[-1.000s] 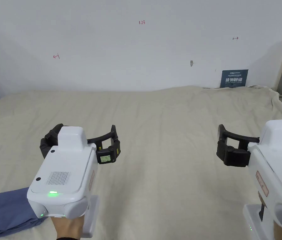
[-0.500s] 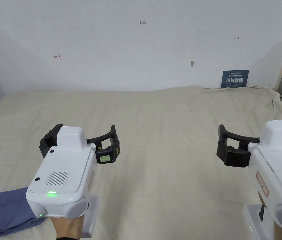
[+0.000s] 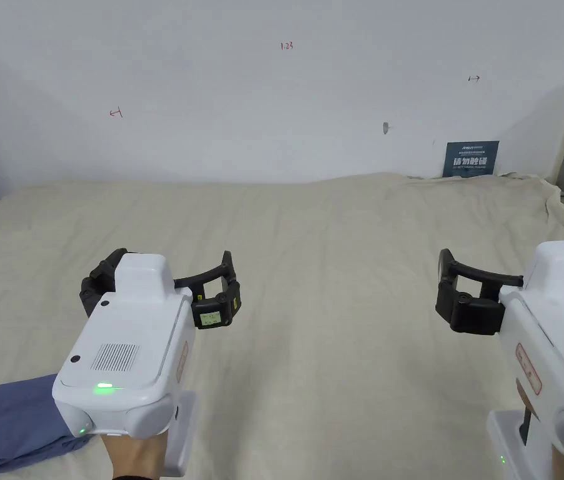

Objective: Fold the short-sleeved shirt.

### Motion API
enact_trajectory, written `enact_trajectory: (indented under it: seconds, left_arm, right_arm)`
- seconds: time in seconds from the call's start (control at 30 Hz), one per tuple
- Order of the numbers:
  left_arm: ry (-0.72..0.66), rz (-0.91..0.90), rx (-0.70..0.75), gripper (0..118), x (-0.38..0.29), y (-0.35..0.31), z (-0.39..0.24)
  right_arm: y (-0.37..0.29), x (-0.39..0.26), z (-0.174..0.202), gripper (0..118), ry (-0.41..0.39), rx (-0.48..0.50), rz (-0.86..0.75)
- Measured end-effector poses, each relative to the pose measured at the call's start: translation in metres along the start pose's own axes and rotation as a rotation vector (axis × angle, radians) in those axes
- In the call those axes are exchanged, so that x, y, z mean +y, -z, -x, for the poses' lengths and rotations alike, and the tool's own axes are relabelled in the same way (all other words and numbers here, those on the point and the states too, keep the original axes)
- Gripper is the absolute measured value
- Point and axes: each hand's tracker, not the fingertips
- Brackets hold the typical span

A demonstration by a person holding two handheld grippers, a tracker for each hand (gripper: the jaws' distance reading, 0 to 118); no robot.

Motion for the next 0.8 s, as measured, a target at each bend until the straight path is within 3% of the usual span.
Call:
enact_trajectory:
  seconds: [0.2,0.43,0.57,0.8]
  left_arm:
    - [-0.013,0.003,-0.002,118,0.001,0.000,0.001]
    - [-0.011,-0.001,-0.002,118,0.003,-0.001,0.004]
    - [-0.017,-0.006,-0.002,118,0.004,-0.002,0.005]
    - [-0.023,-0.010,0.001,118,0.006,-0.001,0.007]
  right_arm:
    - [-0.003,0.013,0.014,118,0.039,-0.015,0.044]
    - [0.013,0.024,0.017,118,0.134,-0.194,0.322]
    - [0.021,0.027,0.011,118,0.174,-0.141,0.429]
    - [0.021,0.026,0.013,118,0.169,-0.161,0.397]
